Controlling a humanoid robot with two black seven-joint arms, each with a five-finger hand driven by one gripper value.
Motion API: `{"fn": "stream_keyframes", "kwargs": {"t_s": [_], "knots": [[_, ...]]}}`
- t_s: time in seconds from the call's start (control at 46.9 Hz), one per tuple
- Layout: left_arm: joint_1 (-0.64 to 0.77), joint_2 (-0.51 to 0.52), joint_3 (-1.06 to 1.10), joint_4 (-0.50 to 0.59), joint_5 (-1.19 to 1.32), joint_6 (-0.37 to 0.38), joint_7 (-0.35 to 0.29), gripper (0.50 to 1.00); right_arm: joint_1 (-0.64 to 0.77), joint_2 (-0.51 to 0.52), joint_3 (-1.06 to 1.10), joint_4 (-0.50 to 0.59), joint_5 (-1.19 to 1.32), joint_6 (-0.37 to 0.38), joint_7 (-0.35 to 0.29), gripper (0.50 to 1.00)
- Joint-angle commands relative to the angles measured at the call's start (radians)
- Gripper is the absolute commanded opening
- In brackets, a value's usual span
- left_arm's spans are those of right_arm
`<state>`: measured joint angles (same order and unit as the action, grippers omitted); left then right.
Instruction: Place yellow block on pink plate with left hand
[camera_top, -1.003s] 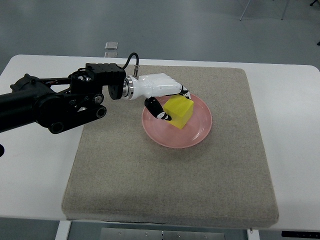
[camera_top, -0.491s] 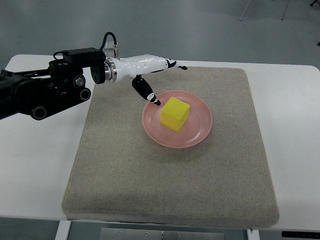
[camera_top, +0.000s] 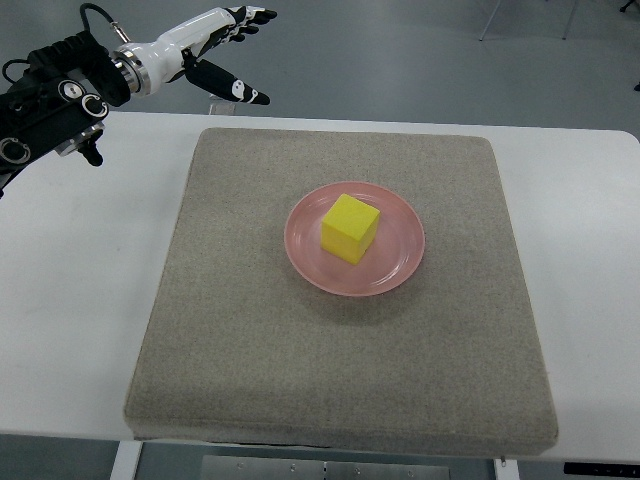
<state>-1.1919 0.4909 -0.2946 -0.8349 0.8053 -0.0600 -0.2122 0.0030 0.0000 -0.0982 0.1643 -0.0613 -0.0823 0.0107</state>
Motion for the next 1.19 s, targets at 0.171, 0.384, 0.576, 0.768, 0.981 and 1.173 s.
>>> {"fn": "stream_keyframes", "kwargs": {"t_s": [0.171,0.384,0.576,0.768,0.981,1.173], "knots": [[0.038,0.011,-0.012,0.08,-0.254,-0.018,0.002,0.996,0.0,0.0,0.0,0.0,0.0,0.001,0.0,0.924],[0.078,0.069,-0.015,0.08,-0.584,-0.207,0.004,0.996,0.0,0.0,0.0,0.0,0.0,-0.001,0.0,0.924],[0.129,0.095,-0.014,0.106,-0.84,-0.319,0.02,0.996,0.0,0.0,0.0,0.0,0.0,0.001,0.0,0.924],[0.19,0.109,-0.021,0.14,-0.942,-0.492,0.051,0.996,0.0,0.0,-0.002,0.001,0.0,0.001,0.0,0.924],[0.232,0.11,-0.034,0.146,-1.098,-0.551,0.256,0.996,0.0,0.0,0.0,0.001,-0.002,0.001,0.0,0.924],[0.238,0.113,-0.09,0.165,-1.17,-0.551,0.29,0.996,0.0,0.0,-0.003,0.001,0.0,0.003,0.0,0.924]]}}
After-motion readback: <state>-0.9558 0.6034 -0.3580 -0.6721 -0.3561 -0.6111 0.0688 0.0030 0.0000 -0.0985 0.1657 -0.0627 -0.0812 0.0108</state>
